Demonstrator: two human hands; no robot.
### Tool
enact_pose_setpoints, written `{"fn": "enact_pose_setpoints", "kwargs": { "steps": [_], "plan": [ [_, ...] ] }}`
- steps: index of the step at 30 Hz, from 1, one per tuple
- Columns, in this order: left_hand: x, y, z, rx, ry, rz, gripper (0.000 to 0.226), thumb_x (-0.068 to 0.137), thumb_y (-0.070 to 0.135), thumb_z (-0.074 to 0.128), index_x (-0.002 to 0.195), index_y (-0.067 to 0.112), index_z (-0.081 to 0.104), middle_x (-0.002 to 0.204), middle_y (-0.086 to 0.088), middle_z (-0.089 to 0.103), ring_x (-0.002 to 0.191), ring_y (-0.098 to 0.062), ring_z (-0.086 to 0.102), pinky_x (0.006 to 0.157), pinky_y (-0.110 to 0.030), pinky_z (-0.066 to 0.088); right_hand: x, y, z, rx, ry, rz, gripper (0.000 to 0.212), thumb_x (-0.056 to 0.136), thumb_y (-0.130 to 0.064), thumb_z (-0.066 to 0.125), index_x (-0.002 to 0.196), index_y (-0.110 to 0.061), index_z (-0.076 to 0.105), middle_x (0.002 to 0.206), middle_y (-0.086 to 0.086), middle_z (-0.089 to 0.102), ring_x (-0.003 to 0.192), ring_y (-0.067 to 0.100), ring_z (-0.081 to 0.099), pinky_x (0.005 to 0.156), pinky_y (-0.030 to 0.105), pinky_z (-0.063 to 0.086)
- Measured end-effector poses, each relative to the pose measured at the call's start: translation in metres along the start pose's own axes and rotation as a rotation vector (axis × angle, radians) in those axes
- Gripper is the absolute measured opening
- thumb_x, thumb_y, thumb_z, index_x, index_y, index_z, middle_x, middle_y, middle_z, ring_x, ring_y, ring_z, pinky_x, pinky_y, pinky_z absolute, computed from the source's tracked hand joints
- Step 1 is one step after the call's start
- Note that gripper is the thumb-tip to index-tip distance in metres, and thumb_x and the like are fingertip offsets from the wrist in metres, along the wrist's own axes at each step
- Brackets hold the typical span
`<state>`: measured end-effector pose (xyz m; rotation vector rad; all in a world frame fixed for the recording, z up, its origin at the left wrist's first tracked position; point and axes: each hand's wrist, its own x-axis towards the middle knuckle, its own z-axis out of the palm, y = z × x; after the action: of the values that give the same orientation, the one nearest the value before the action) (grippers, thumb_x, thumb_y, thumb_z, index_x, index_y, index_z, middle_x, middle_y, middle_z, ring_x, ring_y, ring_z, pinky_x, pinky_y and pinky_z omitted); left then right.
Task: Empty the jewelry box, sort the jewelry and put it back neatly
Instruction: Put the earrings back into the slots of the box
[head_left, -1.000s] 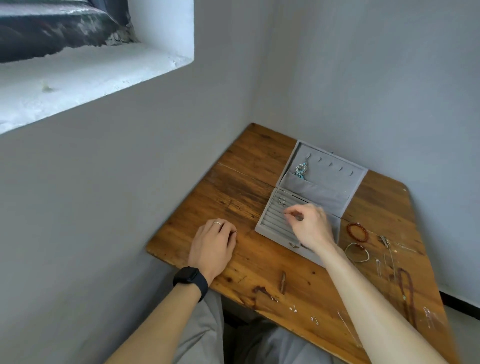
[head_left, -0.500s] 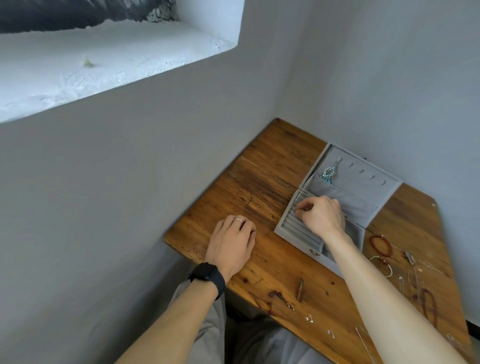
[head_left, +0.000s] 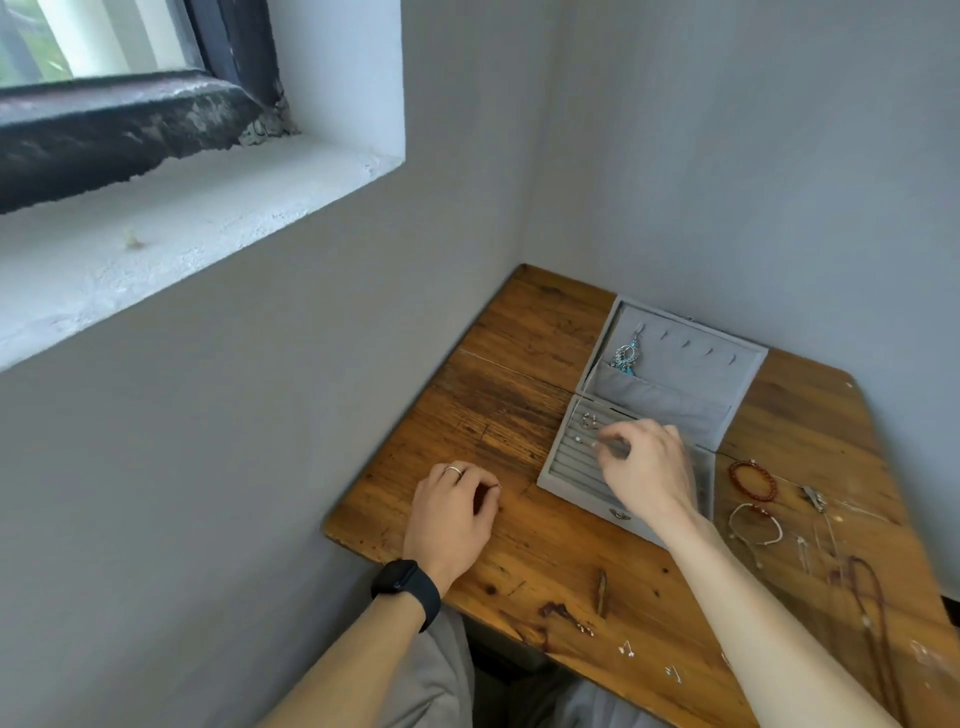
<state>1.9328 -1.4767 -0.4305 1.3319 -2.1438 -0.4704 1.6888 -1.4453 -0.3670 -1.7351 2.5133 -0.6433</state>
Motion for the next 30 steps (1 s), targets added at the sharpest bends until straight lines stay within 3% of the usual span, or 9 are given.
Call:
{"fn": "enact_pose_setpoints", "kwargs": {
  "steps": [3, 6, 14, 20, 24, 30],
  "plan": [
    [0.018, 0.002, -0.010, -0.099, -0.047, -0.030, 0.011, 0.096, 0.037, 0.059, 0.104, 0.035, 0.067, 0.104, 0.020, 0.063, 0.103, -0.003, 0.053, 0.084, -0.022, 0.046, -0.037, 0.023, -0.003, 0.033, 0.104, 0.018, 0.019, 0.091, -0.034, 0.065, 0.108, -0.029, 0.071, 0.111, -0.006, 0.066, 0.097, 0.011, 0.041, 0.075, 0.028, 0.038],
    [0.054, 0.022, -0.017, -0.082, -0.108, 0.065, 0.011, 0.096, 0.038, 0.060, 0.104, 0.036, 0.067, 0.106, 0.020, 0.060, 0.101, 0.000, 0.052, 0.081, -0.019, 0.046, -0.064, 0.043, -0.001, 0.041, 0.118, 0.088, 0.026, 0.090, -0.034, 0.067, 0.114, -0.025, 0.069, 0.113, -0.004, 0.065, 0.103, 0.017, 0.047, 0.080, 0.029, 0.041],
    [0.129, 0.086, 0.004, 0.346, -0.324, 0.394, 0.017, 0.098, 0.032, 0.057, 0.107, 0.026, 0.070, 0.117, 0.002, 0.059, 0.108, -0.019, 0.055, 0.082, -0.037, 0.050, -0.092, 0.059, 0.007, 0.223, 0.097, 0.091, 0.031, 0.091, -0.033, 0.067, 0.120, -0.021, 0.065, 0.118, -0.007, 0.059, 0.111, 0.013, 0.050, 0.090, 0.022, 0.035],
    [0.136, 0.099, 0.020, 0.601, -0.376, 0.397, 0.017, 0.096, 0.027, 0.057, 0.107, 0.027, 0.070, 0.116, 0.001, 0.059, 0.108, -0.021, 0.054, 0.072, -0.032, 0.040, -0.094, 0.066, 0.008, 0.270, 0.132, 0.069, 0.029, 0.092, -0.034, 0.066, 0.117, -0.021, 0.066, 0.118, -0.009, 0.058, 0.111, 0.007, 0.048, 0.093, 0.016, 0.032],
    [0.138, 0.111, 0.024, 0.722, -0.381, 0.412, 0.020, 0.094, 0.020, 0.057, 0.106, 0.028, 0.071, 0.113, 0.001, 0.061, 0.104, -0.021, 0.057, 0.072, -0.031, 0.041, -0.097, 0.065, 0.011, 0.254, 0.142, 0.041, 0.030, 0.091, -0.034, 0.067, 0.117, -0.018, 0.067, 0.118, -0.007, 0.058, 0.109, 0.010, 0.049, 0.092, 0.017, 0.034],
    [0.138, 0.117, 0.027, 0.737, -0.343, 0.362, 0.020, 0.093, 0.013, 0.056, 0.101, 0.025, 0.070, 0.107, 0.002, 0.065, 0.095, -0.023, 0.064, 0.067, -0.032, 0.045, -0.097, 0.066, 0.012, 0.234, 0.128, 0.033, 0.035, 0.093, -0.037, 0.063, 0.121, -0.016, 0.065, 0.122, -0.005, 0.058, 0.113, 0.012, 0.049, 0.096, 0.018, 0.034]
  ]
}}
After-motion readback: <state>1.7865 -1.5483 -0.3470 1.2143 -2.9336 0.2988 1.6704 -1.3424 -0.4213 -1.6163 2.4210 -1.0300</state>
